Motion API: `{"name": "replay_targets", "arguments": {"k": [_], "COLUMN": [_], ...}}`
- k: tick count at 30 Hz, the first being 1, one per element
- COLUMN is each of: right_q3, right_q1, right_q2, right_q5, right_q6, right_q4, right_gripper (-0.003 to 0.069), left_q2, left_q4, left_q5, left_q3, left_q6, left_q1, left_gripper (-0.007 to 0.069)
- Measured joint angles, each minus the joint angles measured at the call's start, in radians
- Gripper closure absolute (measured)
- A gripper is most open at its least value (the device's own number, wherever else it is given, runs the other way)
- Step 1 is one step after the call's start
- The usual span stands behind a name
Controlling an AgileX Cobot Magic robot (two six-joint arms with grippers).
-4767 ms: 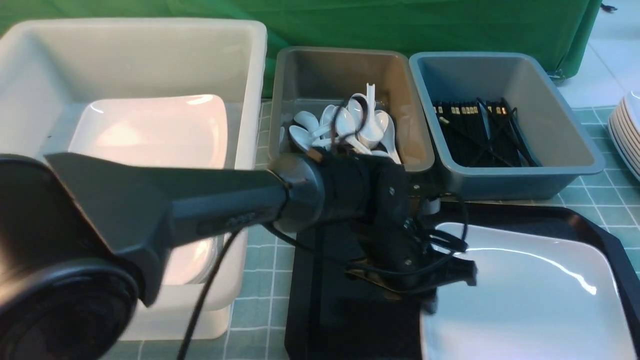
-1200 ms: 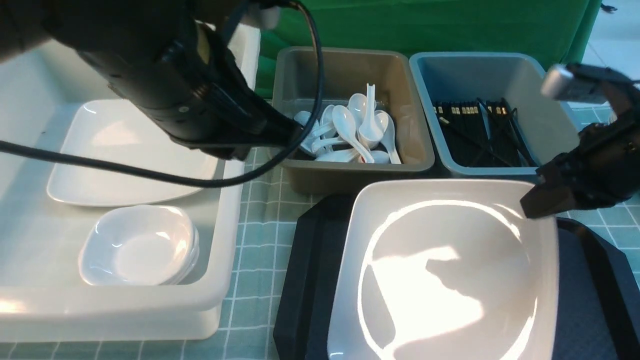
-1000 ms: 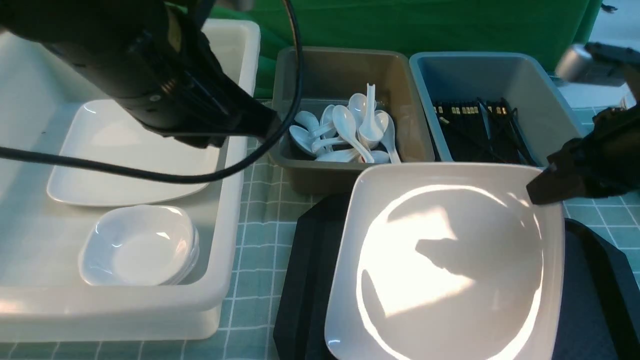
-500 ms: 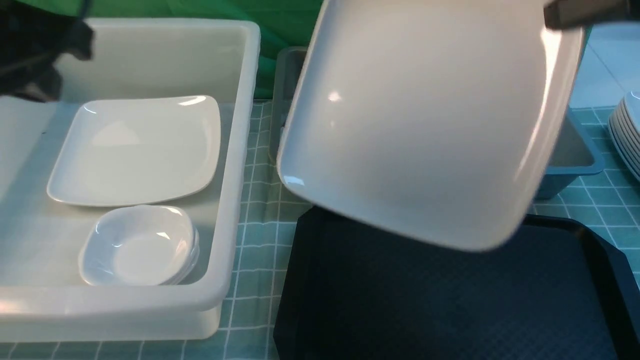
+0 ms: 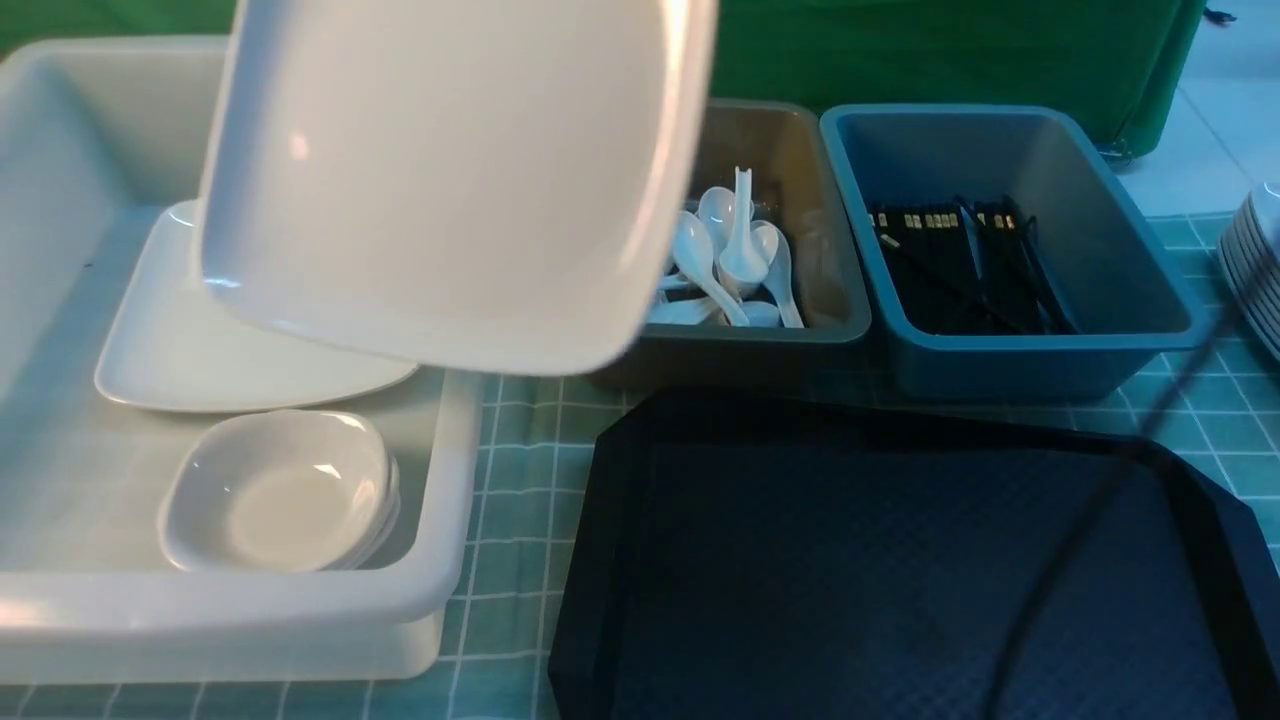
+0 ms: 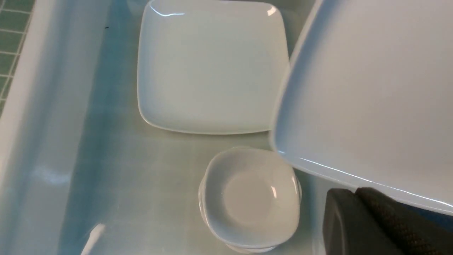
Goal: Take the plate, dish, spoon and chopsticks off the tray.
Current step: Use the right arm to put the plate into the large storage box on the left
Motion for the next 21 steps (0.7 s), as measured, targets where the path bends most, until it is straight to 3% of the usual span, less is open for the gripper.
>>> {"name": "replay_targets", "arguments": {"k": [4, 10, 21], "right_q3": [-0.146, -0.182, -0.189], "right_q1": [0.047, 0.098, 0.180], "right_q2": [0.153, 0.262, 0.262], "right_q5": [-0.079, -0.252, -0.309], "right_q6": [0.015, 0.017, -0.025], "right_q4": [-0.001, -0.009, -0.141], "right_gripper": [0.0604, 0.0604, 0.0604], "left_q2": [-0.021, -0.037, -0.037], "left_q4": [-0.010, -0.017, -0.068], "left_q5": [0.000, 0.000, 0.000], "left_q3": [0.000, 0.000, 0.000], "left_q6": [0.002, 0.007, 0.029], "left_q1": [0.000, 0.000, 0.001], "left_gripper": [0.0615, 0.0615, 0.0615]}}
